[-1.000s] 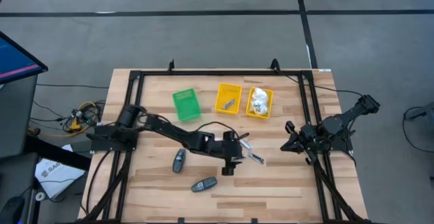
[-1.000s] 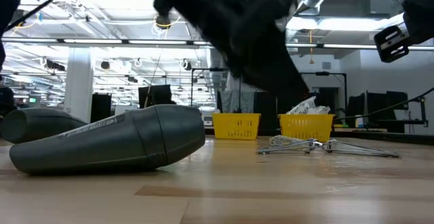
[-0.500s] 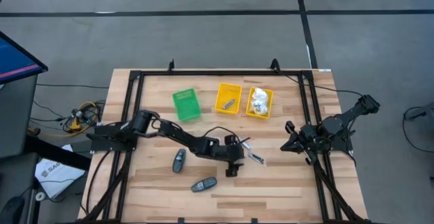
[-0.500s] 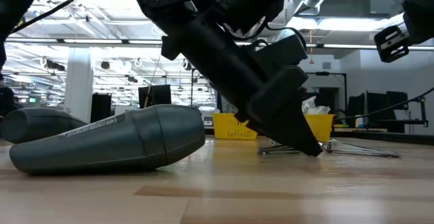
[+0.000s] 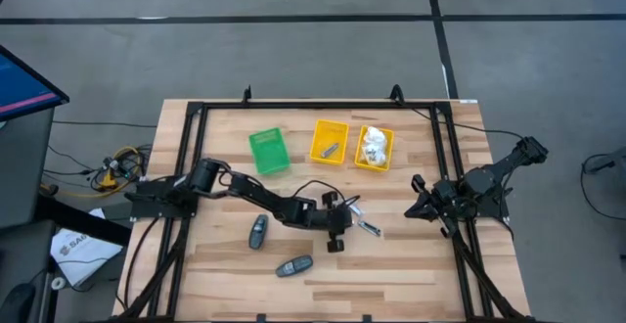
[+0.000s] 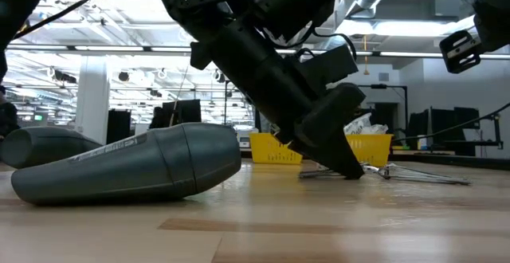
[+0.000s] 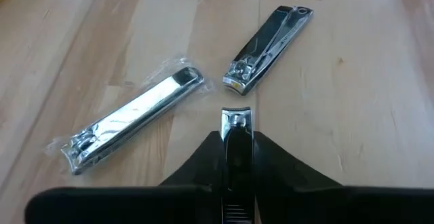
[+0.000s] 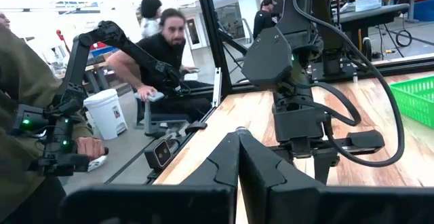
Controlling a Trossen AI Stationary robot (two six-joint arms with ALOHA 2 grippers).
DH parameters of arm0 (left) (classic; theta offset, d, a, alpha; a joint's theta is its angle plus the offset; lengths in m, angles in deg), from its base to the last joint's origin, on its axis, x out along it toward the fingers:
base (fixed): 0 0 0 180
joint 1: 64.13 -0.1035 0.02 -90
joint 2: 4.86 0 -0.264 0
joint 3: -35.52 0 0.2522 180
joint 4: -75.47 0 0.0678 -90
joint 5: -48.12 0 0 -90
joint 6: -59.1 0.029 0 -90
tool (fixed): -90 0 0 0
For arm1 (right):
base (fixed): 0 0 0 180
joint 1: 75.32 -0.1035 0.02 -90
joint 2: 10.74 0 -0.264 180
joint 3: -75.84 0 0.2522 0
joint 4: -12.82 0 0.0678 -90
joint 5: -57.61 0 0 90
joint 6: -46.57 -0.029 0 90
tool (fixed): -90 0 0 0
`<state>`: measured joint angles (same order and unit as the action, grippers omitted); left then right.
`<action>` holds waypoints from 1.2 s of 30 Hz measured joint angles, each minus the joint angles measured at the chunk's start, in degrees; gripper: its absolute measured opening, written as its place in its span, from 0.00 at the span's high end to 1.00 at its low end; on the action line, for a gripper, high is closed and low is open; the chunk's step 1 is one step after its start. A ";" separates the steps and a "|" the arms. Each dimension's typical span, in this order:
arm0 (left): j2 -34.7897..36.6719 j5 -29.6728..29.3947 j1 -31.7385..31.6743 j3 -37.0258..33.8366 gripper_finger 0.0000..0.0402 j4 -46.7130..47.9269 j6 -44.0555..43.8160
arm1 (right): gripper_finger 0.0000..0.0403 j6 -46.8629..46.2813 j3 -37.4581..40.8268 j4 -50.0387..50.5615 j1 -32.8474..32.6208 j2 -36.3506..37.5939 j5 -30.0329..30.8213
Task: Pick & Place Travel size toiletries
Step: Put the silver nail cutter into the left yellow bin
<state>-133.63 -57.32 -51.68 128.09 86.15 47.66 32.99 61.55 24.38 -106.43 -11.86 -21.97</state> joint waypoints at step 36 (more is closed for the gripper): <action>19.17 -10.94 -26.71 -0.21 0.89 3.16 -8.21 | 1.00 -0.01 0.00 0.00 0.00 0.01 -0.01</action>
<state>-114.45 -68.26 -78.39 127.89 89.31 39.44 32.98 61.55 24.38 -106.43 -11.85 -21.98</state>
